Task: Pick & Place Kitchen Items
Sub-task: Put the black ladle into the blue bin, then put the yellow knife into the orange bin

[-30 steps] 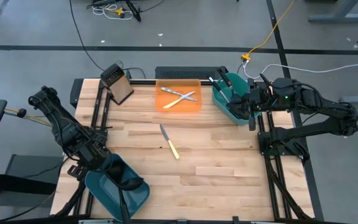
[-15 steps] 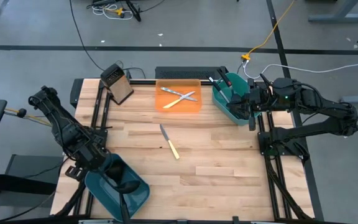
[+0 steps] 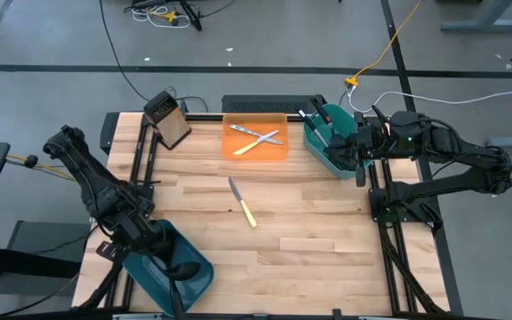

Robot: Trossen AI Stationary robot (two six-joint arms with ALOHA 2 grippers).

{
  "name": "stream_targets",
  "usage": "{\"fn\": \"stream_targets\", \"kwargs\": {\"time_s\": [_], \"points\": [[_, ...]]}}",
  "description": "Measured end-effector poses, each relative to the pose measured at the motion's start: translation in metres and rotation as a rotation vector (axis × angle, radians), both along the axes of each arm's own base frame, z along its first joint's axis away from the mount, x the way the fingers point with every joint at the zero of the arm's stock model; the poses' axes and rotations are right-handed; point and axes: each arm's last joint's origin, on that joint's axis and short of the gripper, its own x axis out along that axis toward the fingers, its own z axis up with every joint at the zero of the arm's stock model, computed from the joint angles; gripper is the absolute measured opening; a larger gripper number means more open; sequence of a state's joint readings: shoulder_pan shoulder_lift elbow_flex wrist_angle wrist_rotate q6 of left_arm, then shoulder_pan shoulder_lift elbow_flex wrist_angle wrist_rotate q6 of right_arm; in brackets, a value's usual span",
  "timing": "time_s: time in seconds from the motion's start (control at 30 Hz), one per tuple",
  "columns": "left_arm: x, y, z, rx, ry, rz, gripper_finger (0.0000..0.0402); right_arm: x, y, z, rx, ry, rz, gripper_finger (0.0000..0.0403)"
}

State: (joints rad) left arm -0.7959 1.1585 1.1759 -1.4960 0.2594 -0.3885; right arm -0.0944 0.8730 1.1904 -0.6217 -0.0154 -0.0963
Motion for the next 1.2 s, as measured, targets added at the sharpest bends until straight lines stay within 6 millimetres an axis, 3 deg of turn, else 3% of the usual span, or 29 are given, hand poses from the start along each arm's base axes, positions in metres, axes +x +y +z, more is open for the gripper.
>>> {"fn": "stream_targets", "kwargs": {"time_s": [0.7,1.03,1.2], "points": [[0.0007,-0.0004,-0.0004,0.011,0.005,0.045,0.0086,-0.0001,0.0,-0.0002,-0.027,0.005,0.008,0.0005],[0.0021,-0.0018,-0.0003,-0.003,-0.014,0.031,0.0173,-0.0003,0.0001,-0.0008,-0.026,0.011,0.01,0.0005],[0.0021,-0.0017,-0.0003,0.002,-0.003,0.075,0.0199,-0.0003,0.0,-0.0008,-0.026,0.011,0.009,0.0005]]}}
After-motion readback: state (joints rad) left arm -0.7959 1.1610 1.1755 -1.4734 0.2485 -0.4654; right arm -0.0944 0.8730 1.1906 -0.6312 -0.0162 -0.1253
